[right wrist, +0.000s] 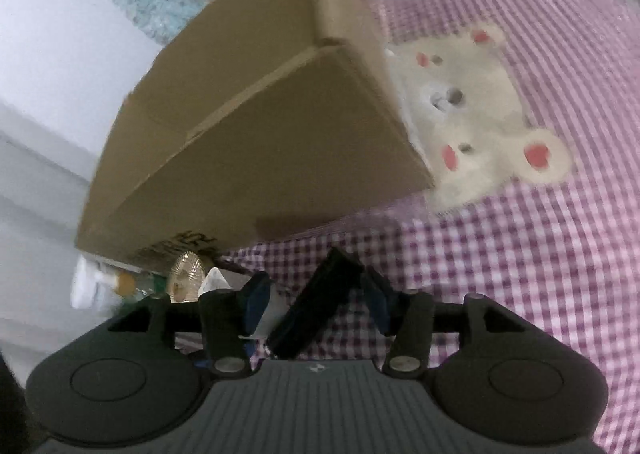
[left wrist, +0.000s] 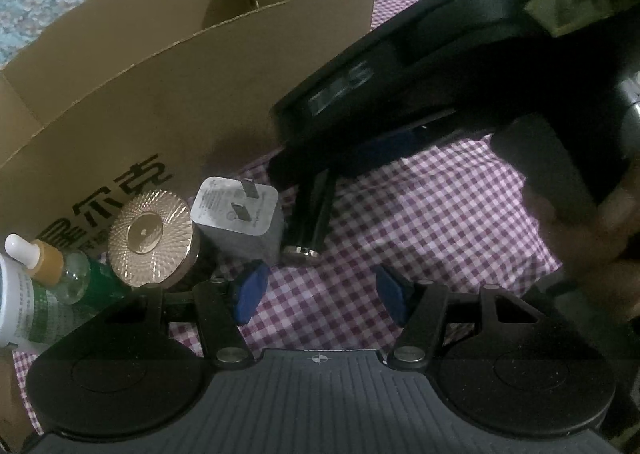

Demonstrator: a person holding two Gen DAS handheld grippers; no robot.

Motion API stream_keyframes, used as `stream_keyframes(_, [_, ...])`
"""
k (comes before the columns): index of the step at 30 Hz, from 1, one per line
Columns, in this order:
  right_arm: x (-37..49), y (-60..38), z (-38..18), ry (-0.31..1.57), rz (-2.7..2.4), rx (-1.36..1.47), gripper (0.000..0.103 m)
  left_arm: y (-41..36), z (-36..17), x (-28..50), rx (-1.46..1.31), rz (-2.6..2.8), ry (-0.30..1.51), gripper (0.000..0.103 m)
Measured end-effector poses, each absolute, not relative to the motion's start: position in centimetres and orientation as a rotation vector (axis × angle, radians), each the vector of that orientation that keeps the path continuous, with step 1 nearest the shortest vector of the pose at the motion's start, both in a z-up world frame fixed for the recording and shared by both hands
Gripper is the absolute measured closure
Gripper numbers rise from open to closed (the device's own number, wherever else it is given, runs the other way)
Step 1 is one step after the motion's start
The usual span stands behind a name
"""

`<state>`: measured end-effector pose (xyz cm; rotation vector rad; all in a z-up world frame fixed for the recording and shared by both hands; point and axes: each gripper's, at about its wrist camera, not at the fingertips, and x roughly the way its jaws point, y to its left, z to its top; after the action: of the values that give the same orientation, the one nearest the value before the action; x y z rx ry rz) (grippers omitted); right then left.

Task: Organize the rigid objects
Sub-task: 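Grasp the black cylinder upright with the right tool, then carry the black cylinder into the box and open the right tool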

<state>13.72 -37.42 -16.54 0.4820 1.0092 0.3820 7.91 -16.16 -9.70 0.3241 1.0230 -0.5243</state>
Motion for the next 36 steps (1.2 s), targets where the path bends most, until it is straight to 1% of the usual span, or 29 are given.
stream_keyframes(3, [13.5, -35.6, -16.2, 0.989, 0.354, 0.404, 0.05, -16.1, -9.7, 7.9, 0.319, -0.525, 1.025, 0.042])
stream_keyframes(5, [13.5, -35.0, -16.1, 0.982, 0.329, 0.376, 0.063, -16.0, -9.8, 7.8, 0.316, -0.528, 1.026, 0.042])
stream_keyframes(9, [12.7, -35.2, -16.0, 0.984, 0.328, 0.372, 0.071, -16.0, -9.8, 8.1, 0.306, -0.542, 1.029, 0.041])
stream_keyframes(11, [12.0, -35.8, -16.3, 0.997, 0.334, 0.391, 0.078, -16.2, -9.7, 8.0, 0.301, -0.55, 1.028, 0.041])
stream_keyframes(12, [11.5, -36.1, -16.2, 1.004, 0.339, 0.401, 0.079, -16.3, -9.6, 8.0, 0.299, -0.556, 1.027, 0.041])
stream_keyframes(16, [10.3, -38.2, -16.6, 1.018, 0.343, 0.428, 0.08, -16.7, -9.6, 8.0, 0.295, -0.581, 1.037, 0.04])
stream_keyframes(20, [9.0, -39.3, -17.1, 1.034, 0.34, 0.495, 0.079, -17.8, -9.8, 8.0, 0.291, -0.618, 1.055, 0.041])
stream_keyframes(27, [8.8, -40.4, -18.3, 1.07, 0.358, 0.686, 0.08, -18.7, -10.7, 8.4, 0.291, -0.641, 1.088, 0.043])
stream_keyframes(31, [8.6, -41.0, -18.6, 1.07, 0.363, 0.729, 0.08, -19.6, -10.6, 8.7, 0.319, -0.609, 1.087, 0.05])
stream_keyframes(33, [8.6, -41.3, -18.6, 1.071, 0.365, 0.743, 0.08, -19.9, -10.5, 8.7, 0.33, -0.584, 1.084, 0.061])
stream_keyframes(34, [8.6, -41.4, -18.6, 1.069, 0.367, 0.75, 0.08, -20.0, -10.5, 8.8, 0.339, -0.58, 1.081, 0.064])
stream_keyframes(35, [8.6, -41.3, -18.7, 1.068, 0.37, 0.755, 0.08, -19.8, -10.2, 8.6, 0.342, -0.582, 1.08, 0.072])
stream_keyframes(36, [8.5, -41.3, -18.8, 1.065, 0.375, 0.76, 0.081, -19.8, -10.1, 8.6, 0.346, -0.581, 1.08, 0.073])
